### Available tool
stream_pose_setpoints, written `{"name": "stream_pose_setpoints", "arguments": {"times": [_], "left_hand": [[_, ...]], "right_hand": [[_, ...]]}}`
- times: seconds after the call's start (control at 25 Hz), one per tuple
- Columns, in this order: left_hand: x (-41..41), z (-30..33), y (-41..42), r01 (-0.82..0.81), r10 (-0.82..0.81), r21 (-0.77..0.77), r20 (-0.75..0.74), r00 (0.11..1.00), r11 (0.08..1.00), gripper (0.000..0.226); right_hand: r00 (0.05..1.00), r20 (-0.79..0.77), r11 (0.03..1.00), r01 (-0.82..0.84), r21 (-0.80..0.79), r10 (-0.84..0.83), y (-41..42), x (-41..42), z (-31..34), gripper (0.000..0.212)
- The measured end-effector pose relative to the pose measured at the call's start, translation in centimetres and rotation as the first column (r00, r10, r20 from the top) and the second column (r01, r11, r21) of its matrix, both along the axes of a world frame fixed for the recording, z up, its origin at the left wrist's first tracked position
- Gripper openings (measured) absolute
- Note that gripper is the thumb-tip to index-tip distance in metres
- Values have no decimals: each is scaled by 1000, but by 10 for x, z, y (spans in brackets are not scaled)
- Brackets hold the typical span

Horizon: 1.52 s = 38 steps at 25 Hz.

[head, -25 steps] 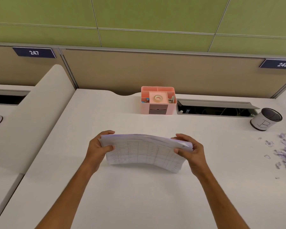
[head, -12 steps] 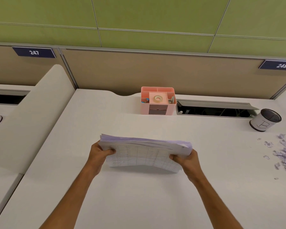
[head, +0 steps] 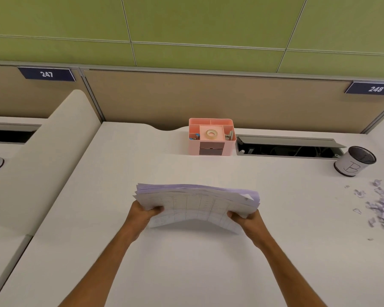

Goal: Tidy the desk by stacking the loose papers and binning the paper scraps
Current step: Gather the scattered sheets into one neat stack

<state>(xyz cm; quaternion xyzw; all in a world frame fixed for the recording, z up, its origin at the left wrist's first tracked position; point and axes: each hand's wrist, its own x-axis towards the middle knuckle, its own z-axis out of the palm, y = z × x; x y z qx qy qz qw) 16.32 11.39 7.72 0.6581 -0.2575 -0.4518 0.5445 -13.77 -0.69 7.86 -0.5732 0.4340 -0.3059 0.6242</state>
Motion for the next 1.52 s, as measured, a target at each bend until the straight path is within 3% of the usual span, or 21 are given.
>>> {"name": "stream_pose_setpoints", "arguments": {"times": [0.12, 0.24, 0.32, 0.4, 0.44, 0.52, 0.6, 0.68, 0.8, 0.92, 1.04, 1.12, 1.2, 1.36, 1.52], "left_hand": [[3, 7, -7, 10, -15, 79, 70, 997, 997, 31], [17, 22, -12, 120, -122, 132, 11, 992, 984, 46], [27, 28, -11, 212, -195, 130, -135, 972, 969, 70], [31, 31, -6, 214, -175, 91, -321, 931, 972, 65], [30, 32, -3, 163, -122, 57, -441, 889, 985, 57], [26, 25, 5, 0, -10, -15, -665, 747, 1000, 64], [13, 21, 9, -110, 14, -73, -770, 638, 991, 73], [-10, 20, 6, -124, 17, -89, -744, 668, 988, 84], [-49, 20, -5, -188, 90, -102, -603, 793, 977, 46], [-55, 24, -14, -324, 235, -79, -532, 814, 943, 46], [-39, 35, -17, -301, 220, -137, -418, 881, 944, 43], [-29, 47, -18, -251, 182, -196, -312, 932, 948, 37], [-21, 57, -20, -189, 136, -241, -221, 966, 952, 36], [-19, 65, -29, -78, 53, -264, -101, 993, 961, 37], [-25, 72, -36, 18, -25, -269, -21, 999, 963, 27]], "right_hand": [[997, -78, 999, -4, 51, 8, -5, 0, 0, 20], [999, 22, 981, -33, 189, 30, -4, -3, 7, 22], [994, 105, 960, -44, 276, 15, 0, -5, 9, 27], [988, 147, 938, -10, 346, -44, 6, -3, 9, 31], [982, 170, 926, 16, 378, -86, 9, -1, 7, 32], [959, 224, 903, 62, 425, -172, 18, 5, 5, 33], [927, 280, 882, 95, 462, -247, 28, 14, 3, 33], [898, 323, 868, 113, 483, -297, 38, 25, -2, 36], [879, 379, 881, 92, 463, -291, 56, 39, -13, 42], [890, 374, 913, 100, 396, -259, 59, 39, -14, 45], [858, 395, 922, 200, 332, -328, 33, 21, -2, 52], [886, 324, 936, 262, 237, -330, 7, 6, 7, 75], [962, 181, 978, 192, 81, -204, -13, -2, 17, 86], [994, -23, 992, -113, -61, 111, -22, 14, 29, 66], [996, 42, 996, -79, -34, 81, -10, 40, 30, 48]]}}
